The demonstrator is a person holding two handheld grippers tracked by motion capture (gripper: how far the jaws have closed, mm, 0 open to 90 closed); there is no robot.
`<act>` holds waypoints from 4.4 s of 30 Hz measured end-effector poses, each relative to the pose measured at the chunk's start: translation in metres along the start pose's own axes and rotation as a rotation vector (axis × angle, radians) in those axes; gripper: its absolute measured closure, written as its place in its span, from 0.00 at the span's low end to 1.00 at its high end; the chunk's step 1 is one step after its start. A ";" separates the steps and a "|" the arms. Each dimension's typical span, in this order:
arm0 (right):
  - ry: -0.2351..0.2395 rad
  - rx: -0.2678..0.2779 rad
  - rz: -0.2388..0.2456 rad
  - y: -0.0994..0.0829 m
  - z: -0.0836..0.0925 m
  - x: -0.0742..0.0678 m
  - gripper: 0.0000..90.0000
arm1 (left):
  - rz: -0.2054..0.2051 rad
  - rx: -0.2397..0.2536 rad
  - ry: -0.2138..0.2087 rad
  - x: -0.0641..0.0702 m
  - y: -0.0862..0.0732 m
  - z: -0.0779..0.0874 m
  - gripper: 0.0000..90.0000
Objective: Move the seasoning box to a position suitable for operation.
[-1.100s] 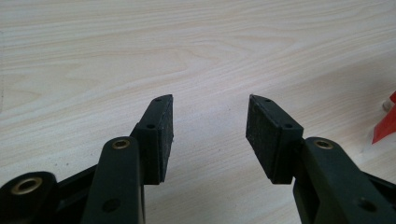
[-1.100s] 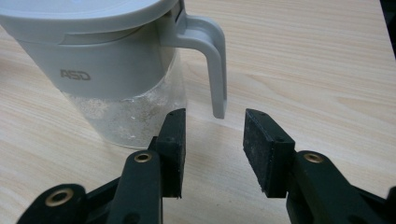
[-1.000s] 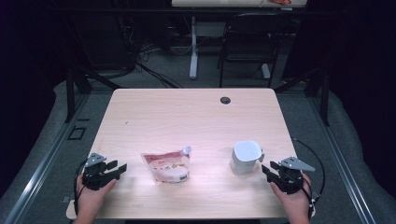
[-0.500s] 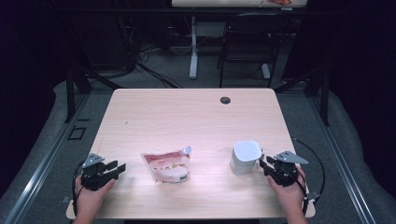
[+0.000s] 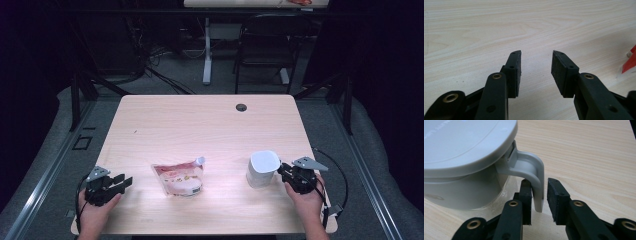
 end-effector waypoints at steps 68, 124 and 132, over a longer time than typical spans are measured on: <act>-0.008 -0.036 0.072 0.011 -0.015 -0.065 0.90 | -0.013 -0.001 0.005 0.001 0.000 -0.002 0.66; 0.159 -0.039 0.058 -0.006 0.032 -0.090 0.88 | -0.042 0.005 -0.030 0.012 0.005 0.004 0.68; 0.181 0.018 0.032 0.002 0.047 -0.089 0.96 | -0.044 0.002 -0.031 0.012 0.004 0.003 0.68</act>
Point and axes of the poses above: each handheld gripper's, and its own axes: z roughly backward along the jaws, y roughly out of its top, x roughly to its right, the point moved 8 cm from there along -z, roughly forward along the jaws, and after that the axes turned 2 degrees about z, right-handed, at the moved point
